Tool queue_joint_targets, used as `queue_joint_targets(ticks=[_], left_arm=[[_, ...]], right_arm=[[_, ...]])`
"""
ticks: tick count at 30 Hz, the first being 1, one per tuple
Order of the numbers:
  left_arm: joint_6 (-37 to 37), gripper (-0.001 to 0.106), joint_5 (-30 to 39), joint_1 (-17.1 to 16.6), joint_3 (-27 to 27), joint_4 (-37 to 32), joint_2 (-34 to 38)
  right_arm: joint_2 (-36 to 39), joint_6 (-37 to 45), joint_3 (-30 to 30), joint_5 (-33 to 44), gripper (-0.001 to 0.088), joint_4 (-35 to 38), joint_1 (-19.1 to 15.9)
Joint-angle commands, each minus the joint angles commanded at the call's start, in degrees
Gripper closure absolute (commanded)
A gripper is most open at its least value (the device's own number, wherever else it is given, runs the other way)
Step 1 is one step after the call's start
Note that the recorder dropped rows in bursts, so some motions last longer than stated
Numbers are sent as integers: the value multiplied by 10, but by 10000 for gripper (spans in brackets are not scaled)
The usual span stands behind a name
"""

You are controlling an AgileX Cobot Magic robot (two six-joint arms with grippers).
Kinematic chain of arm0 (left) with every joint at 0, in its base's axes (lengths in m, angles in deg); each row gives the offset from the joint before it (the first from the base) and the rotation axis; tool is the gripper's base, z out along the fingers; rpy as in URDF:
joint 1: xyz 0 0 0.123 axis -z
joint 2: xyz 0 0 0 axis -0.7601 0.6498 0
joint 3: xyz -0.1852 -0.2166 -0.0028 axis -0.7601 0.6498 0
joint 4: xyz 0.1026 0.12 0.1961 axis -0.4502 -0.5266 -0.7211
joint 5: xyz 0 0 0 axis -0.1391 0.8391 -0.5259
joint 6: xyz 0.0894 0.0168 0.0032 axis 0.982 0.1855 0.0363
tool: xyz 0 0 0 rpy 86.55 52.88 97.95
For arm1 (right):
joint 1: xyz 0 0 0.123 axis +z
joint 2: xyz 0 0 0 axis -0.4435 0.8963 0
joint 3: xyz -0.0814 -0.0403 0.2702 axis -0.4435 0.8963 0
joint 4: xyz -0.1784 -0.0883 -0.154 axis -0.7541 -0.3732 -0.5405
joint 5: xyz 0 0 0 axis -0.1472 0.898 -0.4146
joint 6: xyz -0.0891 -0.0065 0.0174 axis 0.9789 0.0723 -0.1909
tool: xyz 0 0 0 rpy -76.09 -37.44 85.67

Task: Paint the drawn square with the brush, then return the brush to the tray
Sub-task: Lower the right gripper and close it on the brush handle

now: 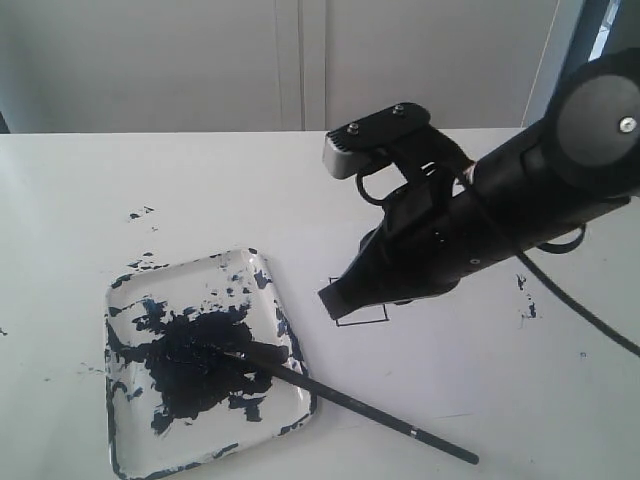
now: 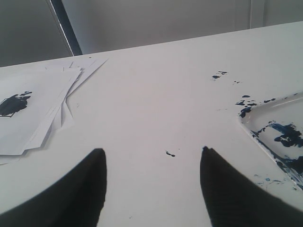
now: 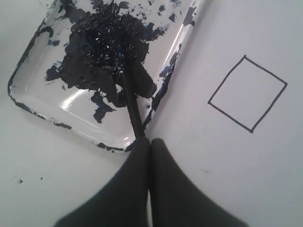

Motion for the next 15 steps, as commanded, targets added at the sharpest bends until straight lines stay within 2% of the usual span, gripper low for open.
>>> queue_joint_targets(ticks=[3, 4, 9, 10, 15], left_arm=[[0, 435, 0, 0, 0, 0, 0], [0, 435, 0, 0, 0, 0, 0], [0, 435, 0, 0, 0, 0, 0], [0, 435, 0, 0, 0, 0, 0], [0, 435, 0, 0, 0, 0, 0]], right_arm=[[21, 0, 0, 6, 724, 0, 0], [29, 0, 0, 9, 660, 0, 0], [56, 23, 0, 38, 266, 0, 0], [61, 40, 0, 50, 226, 0, 0], [83, 74, 0, 90, 220, -4, 0]])
